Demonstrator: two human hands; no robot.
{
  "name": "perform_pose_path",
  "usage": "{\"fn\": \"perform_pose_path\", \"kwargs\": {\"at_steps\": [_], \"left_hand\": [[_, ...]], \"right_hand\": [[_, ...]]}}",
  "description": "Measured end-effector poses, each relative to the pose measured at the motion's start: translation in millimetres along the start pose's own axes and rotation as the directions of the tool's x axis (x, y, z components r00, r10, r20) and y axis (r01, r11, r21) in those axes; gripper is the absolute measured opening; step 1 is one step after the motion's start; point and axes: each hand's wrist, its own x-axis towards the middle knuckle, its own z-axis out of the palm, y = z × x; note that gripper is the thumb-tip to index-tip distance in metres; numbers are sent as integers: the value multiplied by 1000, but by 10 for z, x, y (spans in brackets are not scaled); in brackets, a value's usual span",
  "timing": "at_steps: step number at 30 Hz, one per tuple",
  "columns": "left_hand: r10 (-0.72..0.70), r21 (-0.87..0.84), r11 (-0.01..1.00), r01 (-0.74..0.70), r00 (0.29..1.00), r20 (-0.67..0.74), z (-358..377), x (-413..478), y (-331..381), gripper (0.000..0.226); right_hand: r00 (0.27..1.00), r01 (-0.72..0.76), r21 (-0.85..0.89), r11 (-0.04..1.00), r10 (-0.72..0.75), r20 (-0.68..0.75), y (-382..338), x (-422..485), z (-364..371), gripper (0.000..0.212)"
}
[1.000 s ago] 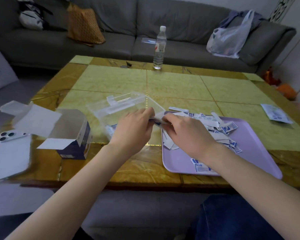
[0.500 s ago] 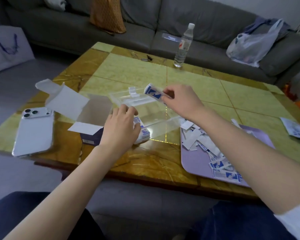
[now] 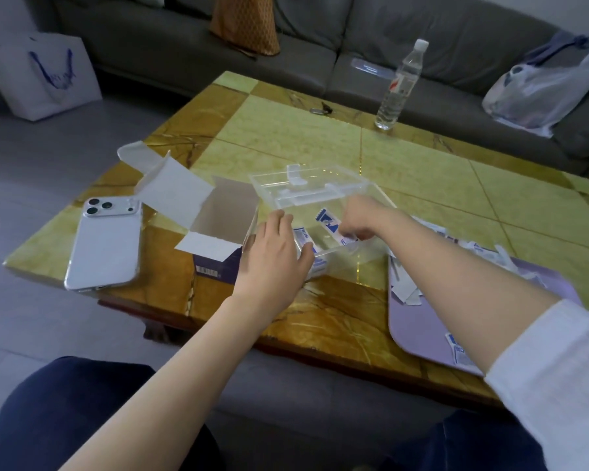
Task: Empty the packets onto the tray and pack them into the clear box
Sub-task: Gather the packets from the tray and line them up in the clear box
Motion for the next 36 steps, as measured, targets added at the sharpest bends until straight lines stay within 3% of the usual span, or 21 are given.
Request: {"fn": "perform_pose_path", "kwargs": {"at_steps": [6,11,15,20,24,27,31,36], "left_hand": [[-17,16,1000,17,1000,-9,14,29,21,54],[-23,8,1000,23,1000,-11,23,33,27,52],[-23,8,1000,23,1000,-4,22,43,32,52],[-26,2,1000,26,1000,-8,19,42,36,50],[-23,2,1000,23,1000,-6,14,41,38,50],[-20,1,1000,20,1000,-2,9,32,36,50],[-19,1,1000,19,1000,-1,-1,37,30,50],[-18,-3,1000,18,1000,13,6,48,21,50]], "right_hand": [[987,-15,54,998,7,159,-176,152,135,20],[985,-21,100,995,4,171,-132,202,141,22],[971,-34,204,978,-16,238,-131,196,153,5],[980,-36,264,964,-18,198,-107,188,188,26],[978,-1,258,966,-53,204,-109,184,203,10],[968,27,235,972,-84,236,-113,132,168,21],[981,83,193,978,-114,155,-94,141,142,19],[970,218,76,973,-207,-125,13,10,72,37]]}}
